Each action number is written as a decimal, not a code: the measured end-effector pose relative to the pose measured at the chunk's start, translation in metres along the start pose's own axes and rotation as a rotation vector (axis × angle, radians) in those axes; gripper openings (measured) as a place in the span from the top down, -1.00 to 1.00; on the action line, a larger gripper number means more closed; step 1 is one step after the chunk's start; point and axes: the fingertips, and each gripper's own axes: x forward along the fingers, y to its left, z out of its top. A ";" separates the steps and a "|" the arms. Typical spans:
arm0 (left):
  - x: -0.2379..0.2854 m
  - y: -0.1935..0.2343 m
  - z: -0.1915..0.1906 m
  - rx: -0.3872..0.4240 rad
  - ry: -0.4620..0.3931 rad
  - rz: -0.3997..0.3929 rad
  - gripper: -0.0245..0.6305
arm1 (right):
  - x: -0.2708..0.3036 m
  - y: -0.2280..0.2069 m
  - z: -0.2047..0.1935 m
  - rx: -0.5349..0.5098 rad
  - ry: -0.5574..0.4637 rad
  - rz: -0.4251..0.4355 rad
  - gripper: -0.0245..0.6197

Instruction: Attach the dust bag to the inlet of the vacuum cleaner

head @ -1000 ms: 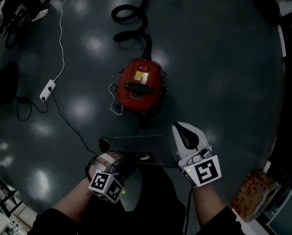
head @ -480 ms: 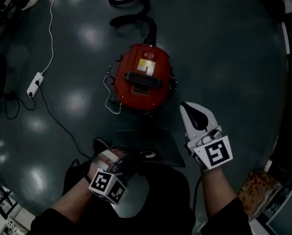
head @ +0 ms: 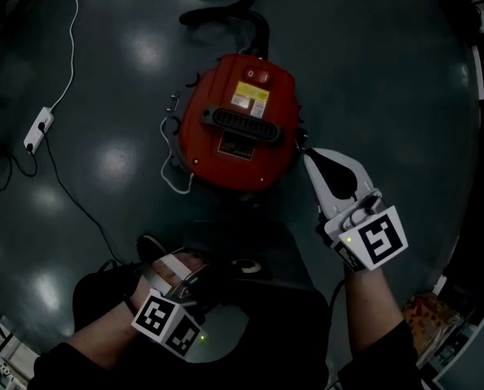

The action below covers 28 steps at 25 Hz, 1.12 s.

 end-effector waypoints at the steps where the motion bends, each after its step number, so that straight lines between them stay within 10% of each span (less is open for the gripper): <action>1: 0.004 0.002 -0.004 0.006 0.003 -0.002 0.85 | 0.003 0.001 -0.003 -0.003 -0.011 0.008 0.92; 17: 0.054 0.024 -0.052 0.105 -0.003 -0.023 0.85 | 0.038 0.046 -0.032 -0.367 -0.009 0.228 0.92; 28: 0.056 0.035 -0.042 0.091 -0.032 0.001 0.85 | 0.053 0.000 -0.006 -0.329 -0.039 0.226 0.92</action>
